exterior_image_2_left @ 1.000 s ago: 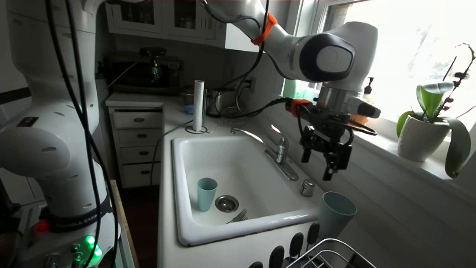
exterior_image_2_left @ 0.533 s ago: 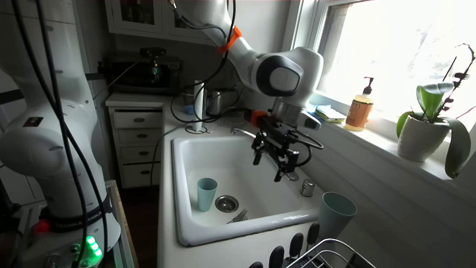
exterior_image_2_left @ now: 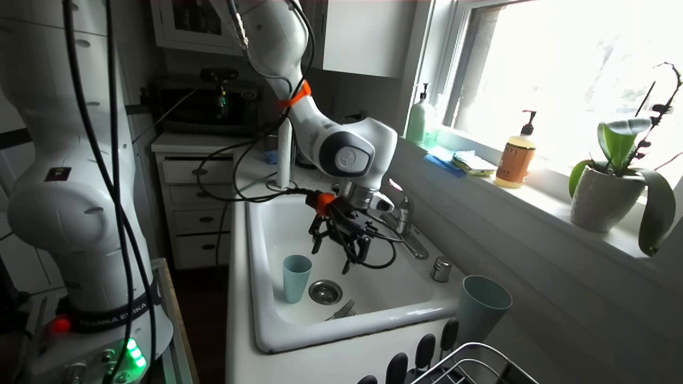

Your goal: Pour water out of the cup beside the sink into the cup in the sink then pour all the water in the sink

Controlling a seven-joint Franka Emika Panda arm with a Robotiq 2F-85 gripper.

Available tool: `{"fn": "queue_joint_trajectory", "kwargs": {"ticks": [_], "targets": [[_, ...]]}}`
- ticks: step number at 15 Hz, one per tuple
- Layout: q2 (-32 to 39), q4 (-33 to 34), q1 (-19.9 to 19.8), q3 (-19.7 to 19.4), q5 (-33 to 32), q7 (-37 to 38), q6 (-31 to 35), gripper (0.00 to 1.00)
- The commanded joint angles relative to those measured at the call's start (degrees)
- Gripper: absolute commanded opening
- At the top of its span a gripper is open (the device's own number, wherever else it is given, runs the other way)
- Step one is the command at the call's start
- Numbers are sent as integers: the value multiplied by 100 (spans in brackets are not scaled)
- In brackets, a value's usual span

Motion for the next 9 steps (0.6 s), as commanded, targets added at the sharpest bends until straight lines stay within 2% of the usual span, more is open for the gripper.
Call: {"fn": "queue_joint_trajectory", "kwargs": {"ticks": [1, 5, 9], "targets": [[465, -95, 170, 271, 318, -304, 394, 100], [1004, -26, 147, 647, 773, -670, 747, 100], [1431, 82, -13, 949, 1117, -1151, 1516, 100]]}}
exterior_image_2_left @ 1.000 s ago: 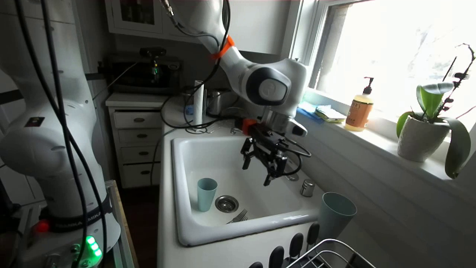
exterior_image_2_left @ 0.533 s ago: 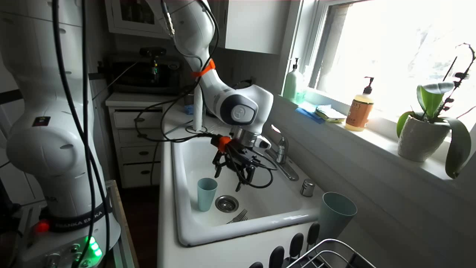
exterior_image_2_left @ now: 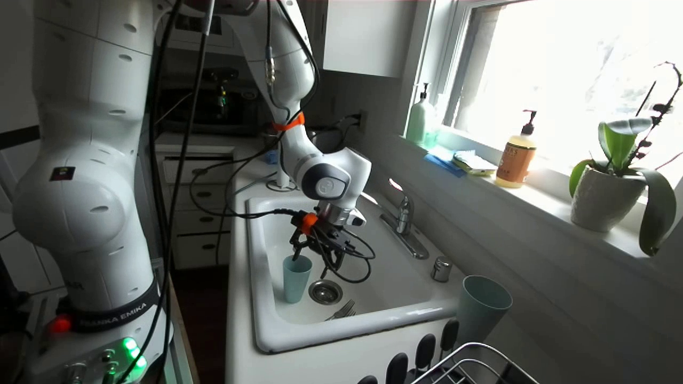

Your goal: Pour water out of the cup beside the sink into the cup in the sink then pour all the water in the sink

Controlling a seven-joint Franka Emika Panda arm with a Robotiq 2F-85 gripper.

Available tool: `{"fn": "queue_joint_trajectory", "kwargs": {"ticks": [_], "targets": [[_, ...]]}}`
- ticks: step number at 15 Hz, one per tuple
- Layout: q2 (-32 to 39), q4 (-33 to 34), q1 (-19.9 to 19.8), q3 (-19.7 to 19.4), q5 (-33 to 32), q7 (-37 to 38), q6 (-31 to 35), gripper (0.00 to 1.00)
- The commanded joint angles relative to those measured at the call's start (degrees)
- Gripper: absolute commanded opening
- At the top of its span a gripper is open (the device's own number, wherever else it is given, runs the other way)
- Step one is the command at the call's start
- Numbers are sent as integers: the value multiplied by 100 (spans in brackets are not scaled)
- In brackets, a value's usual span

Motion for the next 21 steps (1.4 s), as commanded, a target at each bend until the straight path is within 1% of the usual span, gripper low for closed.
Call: {"fn": "queue_joint_trajectory", "kwargs": {"ticks": [1, 3, 5, 6, 7, 12, 13, 14, 15, 16, 17, 19, 20, 21], "targets": [[379, 154, -245, 301, 392, -608, 591, 100], [494, 169, -368, 454, 529, -820, 908, 100], [612, 208, -489, 591, 654, -929, 1089, 100], [665, 222, -538, 642, 671, -964, 1201, 91], [712, 241, -588, 684, 670, -1009, 1271, 72], [875, 335, -742, 759, 522, -1064, 1289, 38], [888, 328, -751, 758, 509, -1059, 1293, 39], [891, 330, -755, 759, 505, -1027, 1236, 74], [890, 324, -762, 771, 509, -1024, 1225, 70], [890, 326, -760, 775, 511, -1005, 1197, 70], [883, 321, -757, 784, 508, -999, 1165, 75], [888, 310, -748, 796, 491, -995, 1147, 89], [896, 307, -748, 803, 494, -994, 1156, 47], [908, 315, -743, 802, 485, -985, 1150, 51]]}}
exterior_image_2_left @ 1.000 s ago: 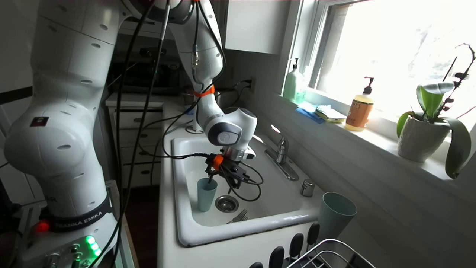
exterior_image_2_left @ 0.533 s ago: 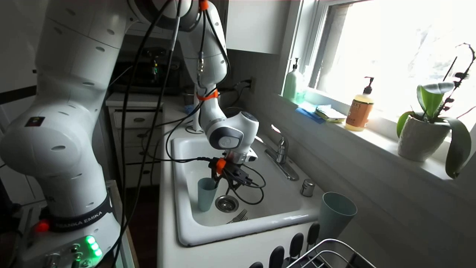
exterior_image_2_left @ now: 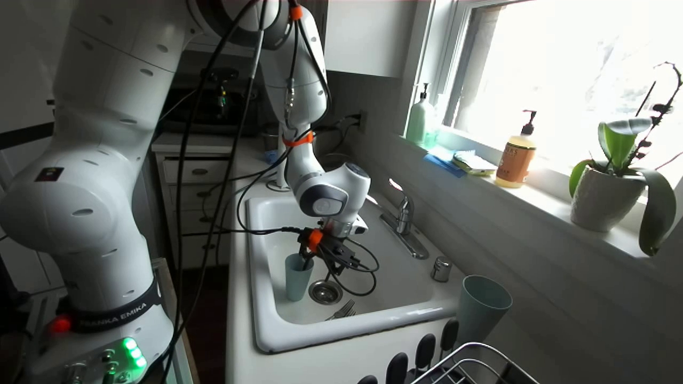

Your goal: Pour water out of the cup beside the sink into the cup in the sink then pour all the water in the sink

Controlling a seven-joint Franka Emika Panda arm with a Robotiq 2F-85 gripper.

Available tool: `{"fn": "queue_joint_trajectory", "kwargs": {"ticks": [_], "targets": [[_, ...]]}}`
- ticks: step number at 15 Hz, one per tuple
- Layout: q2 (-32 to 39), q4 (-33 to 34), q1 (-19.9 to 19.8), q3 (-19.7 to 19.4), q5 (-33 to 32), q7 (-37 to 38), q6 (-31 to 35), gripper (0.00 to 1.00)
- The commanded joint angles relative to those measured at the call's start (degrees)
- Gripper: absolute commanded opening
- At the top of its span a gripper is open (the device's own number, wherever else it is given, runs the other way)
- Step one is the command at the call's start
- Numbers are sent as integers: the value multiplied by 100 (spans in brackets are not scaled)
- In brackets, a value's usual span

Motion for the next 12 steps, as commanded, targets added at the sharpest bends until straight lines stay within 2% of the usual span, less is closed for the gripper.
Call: {"fn": "queue_joint_trajectory", "kwargs": {"ticks": [1, 8, 12], "targets": [[79, 73, -93, 89, -2, -42, -87, 51], [197, 76, 81, -94, -185, 416, -88, 2], [-104, 177, 24, -18, -88, 590, -344, 1]]}}
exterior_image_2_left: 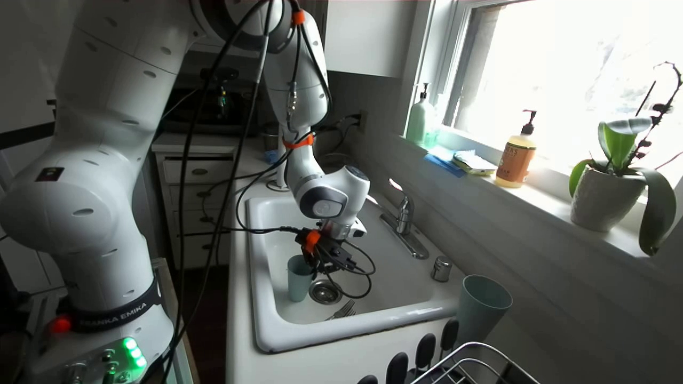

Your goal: Pour water out of the cup beside the sink into the cup in the sink then pour all the water in the sink

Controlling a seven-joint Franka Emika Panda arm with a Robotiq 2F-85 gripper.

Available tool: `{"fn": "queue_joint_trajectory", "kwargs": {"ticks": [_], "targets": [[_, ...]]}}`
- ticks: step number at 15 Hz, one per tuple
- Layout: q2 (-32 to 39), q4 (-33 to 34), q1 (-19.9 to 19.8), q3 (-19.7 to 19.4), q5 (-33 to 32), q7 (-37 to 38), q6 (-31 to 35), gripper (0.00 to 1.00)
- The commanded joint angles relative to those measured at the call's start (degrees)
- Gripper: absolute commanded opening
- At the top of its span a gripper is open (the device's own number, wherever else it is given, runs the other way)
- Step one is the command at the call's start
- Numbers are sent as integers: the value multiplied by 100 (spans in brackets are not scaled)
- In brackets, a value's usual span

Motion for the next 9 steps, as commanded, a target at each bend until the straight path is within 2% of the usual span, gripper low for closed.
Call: {"fn": "queue_joint_trajectory", "kwargs": {"ticks": [1, 6, 9], "targets": [[-296, 164, 4, -27, -72, 275, -233, 1], [-819, 151, 266, -406, -614, 770, -60, 1], [-1148, 81, 575, -841, -1596, 1350, 63, 1]]}}
